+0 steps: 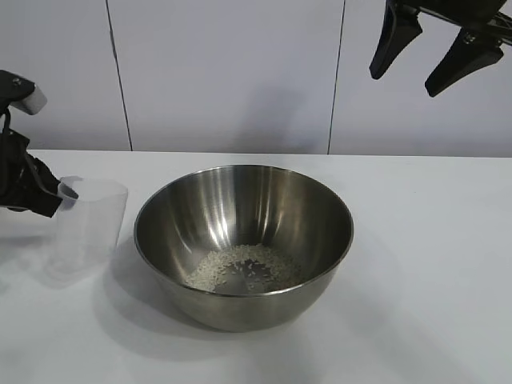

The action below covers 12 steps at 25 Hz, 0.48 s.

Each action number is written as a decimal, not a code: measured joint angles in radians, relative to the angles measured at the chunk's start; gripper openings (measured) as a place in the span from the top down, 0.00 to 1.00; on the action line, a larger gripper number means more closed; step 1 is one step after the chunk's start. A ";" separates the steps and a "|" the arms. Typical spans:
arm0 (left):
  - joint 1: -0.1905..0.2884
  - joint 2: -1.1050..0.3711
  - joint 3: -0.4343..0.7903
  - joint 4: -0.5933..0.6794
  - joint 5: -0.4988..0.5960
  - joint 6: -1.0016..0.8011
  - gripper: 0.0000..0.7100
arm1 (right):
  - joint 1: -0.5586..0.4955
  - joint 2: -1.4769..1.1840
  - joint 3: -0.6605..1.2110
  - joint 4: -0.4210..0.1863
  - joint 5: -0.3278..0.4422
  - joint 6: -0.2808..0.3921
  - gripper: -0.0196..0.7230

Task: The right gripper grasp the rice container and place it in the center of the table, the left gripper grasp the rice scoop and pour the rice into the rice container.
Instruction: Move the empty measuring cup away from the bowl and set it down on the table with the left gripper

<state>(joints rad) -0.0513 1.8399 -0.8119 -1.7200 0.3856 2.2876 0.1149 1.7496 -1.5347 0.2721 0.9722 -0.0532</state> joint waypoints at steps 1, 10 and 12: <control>0.000 0.006 -0.002 0.000 0.001 0.006 0.99 | 0.000 0.000 0.000 0.000 0.000 0.000 0.32; 0.000 0.019 -0.006 0.000 -0.001 0.023 0.85 | 0.000 0.000 0.000 0.000 -0.007 0.000 0.32; 0.000 0.019 -0.006 0.000 -0.002 0.022 0.69 | 0.000 0.000 0.000 0.000 -0.007 0.000 0.32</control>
<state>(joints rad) -0.0513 1.8590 -0.8184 -1.7200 0.3838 2.3101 0.1149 1.7496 -1.5347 0.2721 0.9653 -0.0532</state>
